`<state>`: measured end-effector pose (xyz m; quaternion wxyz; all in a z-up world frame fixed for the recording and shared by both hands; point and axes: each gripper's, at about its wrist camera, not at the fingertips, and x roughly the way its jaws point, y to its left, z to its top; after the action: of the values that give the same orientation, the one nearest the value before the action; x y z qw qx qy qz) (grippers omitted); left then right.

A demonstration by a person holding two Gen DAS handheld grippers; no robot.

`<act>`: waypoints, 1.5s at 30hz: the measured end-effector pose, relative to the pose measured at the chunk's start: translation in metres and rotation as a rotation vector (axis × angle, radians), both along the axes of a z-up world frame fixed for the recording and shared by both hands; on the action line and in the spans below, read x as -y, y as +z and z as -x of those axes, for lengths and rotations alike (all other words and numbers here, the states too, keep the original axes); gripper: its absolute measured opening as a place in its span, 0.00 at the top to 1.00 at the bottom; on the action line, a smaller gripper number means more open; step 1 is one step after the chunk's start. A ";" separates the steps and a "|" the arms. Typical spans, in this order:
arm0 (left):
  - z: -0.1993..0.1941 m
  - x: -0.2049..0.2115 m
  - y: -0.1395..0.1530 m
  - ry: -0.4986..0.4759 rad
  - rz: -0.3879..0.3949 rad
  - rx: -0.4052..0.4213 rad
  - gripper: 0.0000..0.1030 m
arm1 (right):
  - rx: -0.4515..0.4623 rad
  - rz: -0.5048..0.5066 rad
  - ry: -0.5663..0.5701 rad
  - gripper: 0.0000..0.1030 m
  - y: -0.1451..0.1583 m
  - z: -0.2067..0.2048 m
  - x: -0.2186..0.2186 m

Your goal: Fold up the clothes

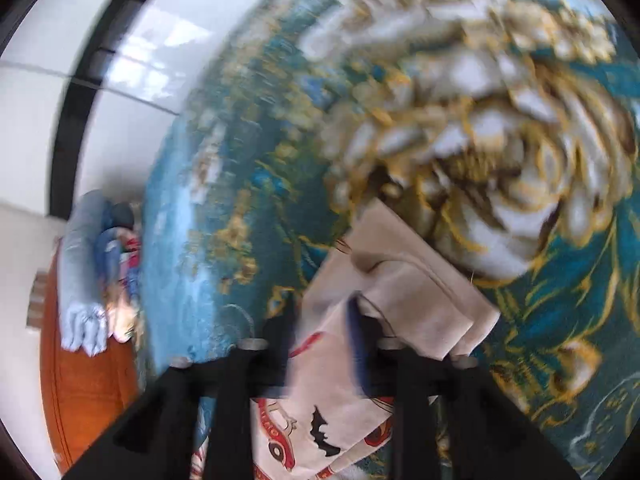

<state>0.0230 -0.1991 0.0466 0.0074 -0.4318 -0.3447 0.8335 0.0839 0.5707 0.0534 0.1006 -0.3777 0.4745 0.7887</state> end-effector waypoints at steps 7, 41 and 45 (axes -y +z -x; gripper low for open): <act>-0.060 0.024 -0.010 0.101 0.159 0.014 0.46 | -0.003 -0.072 -0.029 0.58 -0.011 -0.070 -0.020; -0.127 0.053 -0.016 0.115 0.025 -0.061 0.80 | -0.253 -0.068 0.038 0.90 0.013 -0.128 -0.008; -0.142 0.077 -0.064 0.153 -0.071 0.067 0.80 | -0.104 -0.009 0.005 0.90 -0.038 -0.154 -0.016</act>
<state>0.1648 -0.2757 -0.0171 -0.0526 -0.4313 -0.4059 0.8040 0.2375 0.5862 0.0157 0.0755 -0.3368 0.4748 0.8096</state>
